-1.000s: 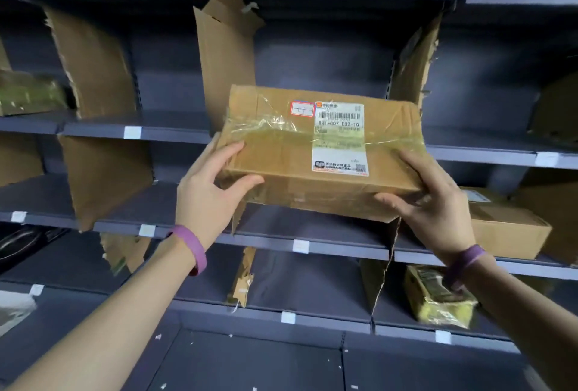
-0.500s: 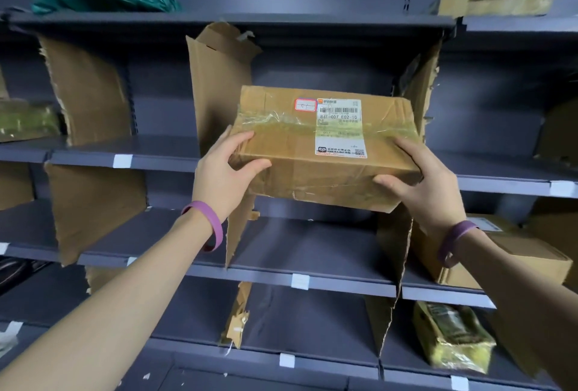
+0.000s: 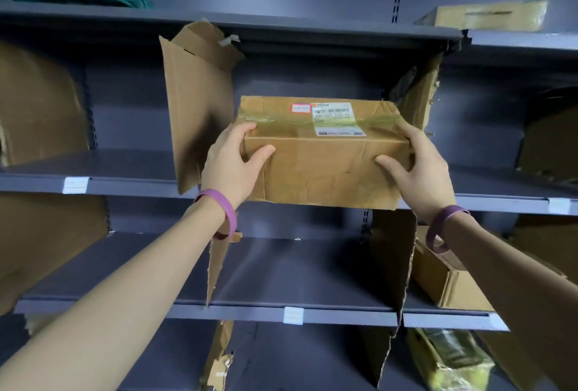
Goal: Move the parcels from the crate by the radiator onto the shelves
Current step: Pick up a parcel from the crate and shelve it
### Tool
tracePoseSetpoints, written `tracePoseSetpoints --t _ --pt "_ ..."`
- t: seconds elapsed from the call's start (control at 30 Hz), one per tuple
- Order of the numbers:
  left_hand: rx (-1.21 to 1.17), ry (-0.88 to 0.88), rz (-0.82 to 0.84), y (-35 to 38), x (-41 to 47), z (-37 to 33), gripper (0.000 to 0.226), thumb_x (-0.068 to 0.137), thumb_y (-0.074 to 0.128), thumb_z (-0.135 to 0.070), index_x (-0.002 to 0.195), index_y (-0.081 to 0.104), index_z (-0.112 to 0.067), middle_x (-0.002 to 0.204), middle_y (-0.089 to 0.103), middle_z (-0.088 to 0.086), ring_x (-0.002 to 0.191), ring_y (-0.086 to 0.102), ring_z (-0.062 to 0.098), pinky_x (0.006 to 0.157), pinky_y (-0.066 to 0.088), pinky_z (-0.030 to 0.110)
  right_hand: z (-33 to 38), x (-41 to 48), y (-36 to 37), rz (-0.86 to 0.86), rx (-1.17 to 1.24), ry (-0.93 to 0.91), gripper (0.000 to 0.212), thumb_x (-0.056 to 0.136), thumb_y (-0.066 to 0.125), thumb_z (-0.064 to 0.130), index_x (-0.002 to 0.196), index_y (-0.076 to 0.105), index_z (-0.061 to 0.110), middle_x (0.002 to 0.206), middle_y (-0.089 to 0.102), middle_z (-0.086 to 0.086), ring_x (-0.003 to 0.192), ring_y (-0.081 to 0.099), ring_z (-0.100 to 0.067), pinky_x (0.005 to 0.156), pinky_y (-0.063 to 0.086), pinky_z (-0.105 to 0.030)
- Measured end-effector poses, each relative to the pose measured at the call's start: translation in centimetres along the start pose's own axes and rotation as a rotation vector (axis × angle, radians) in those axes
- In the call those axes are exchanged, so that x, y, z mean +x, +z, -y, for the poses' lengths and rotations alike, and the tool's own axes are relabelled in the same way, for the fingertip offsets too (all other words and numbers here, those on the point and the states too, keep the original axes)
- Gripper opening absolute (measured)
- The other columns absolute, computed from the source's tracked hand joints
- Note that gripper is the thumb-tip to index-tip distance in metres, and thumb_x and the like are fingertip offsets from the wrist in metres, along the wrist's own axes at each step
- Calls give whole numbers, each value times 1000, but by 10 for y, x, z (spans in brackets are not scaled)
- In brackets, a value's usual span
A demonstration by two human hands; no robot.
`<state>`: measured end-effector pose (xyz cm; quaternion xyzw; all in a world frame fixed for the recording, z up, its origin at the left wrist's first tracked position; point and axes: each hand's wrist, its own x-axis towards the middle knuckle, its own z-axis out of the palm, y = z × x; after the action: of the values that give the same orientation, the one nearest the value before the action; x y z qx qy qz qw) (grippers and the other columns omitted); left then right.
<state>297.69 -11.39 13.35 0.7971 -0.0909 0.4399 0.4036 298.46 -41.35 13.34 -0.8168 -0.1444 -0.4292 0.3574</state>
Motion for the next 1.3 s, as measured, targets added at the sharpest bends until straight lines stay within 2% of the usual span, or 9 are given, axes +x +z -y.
tracePoseSetpoints --t 0.17,0.27,0.47,0.57,0.7,0.87,0.93,1.13,1.3 --pt "18 -70 18 12 10 -5 67 91 57 -37 145 18 -46 153 27 -3 137 32 20 102 37 41 -2 9 14 21 -31 8 83 92 63 31 153 6 30 157 23 -1 142 24 -18 110 28 -34" --pt "40 -60 15 19 1 -5 82 93 57 -28 144 -3 -52 160 7 2 146 15 22 105 33 41 -5 7 19 38 -128 5 88 96 56 31 152 -11 31 162 6 -8 148 8 -25 112 26 -42" --pt "167 -55 81 26 -7 2 96 94 53 -11 143 -21 -45 159 -14 7 141 27 34 102 38 40 -7 -2 28 145 -358 22 76 99 46 29 152 -9 27 160 -9 -14 144 6 -40 108 30 -54" --pt "182 -108 182 31 -22 15 92 95 53 -16 144 -19 -45 158 -21 3 144 19 33 104 37 38 -11 -19 33 203 -376 3 70 99 46 24 153 2 26 159 -8 -17 142 10 -39 106 33 -53" --pt "319 -25 164 36 -51 33 76 95 52 -20 151 3 -37 159 -16 1 147 1 25 114 29 39 -25 -42 35 189 -612 -98 69 93 53 19 153 20 16 156 6 -28 140 13 -49 112 26 -54" --pt "459 193 157 39 -72 45 69 88 58 -15 148 28 -29 159 6 2 143 21 26 109 37 40 -34 -65 45 191 -621 -308 60 79 62 6 138 50 10 152 30 -24 135 31 -49 107 34 -58" --pt "487 197 193 42 -73 46 68 87 59 -17 147 29 -30 159 8 0 141 24 26 107 38 42 -35 -68 51 232 -630 -334 59 79 64 7 137 51 10 150 32 -24 134 33 -48 106 36 -58" --pt "567 150 284 52 -61 51 71 88 58 -23 149 22 -30 159 -5 0 146 5 24 111 28 47 -36 -59 62 291 -657 -298 61 83 64 15 141 45 11 153 28 -22 138 27 -47 110 32 -56" --pt "616 83 394 60 -51 57 76 92 53 -26 151 5 -34 157 -22 -6 146 -13 20 116 12 50 -40 -50 73 390 -702 -227 73 88 54 19 152 19 18 161 6 -13 146 7 -38 115 19 -51"
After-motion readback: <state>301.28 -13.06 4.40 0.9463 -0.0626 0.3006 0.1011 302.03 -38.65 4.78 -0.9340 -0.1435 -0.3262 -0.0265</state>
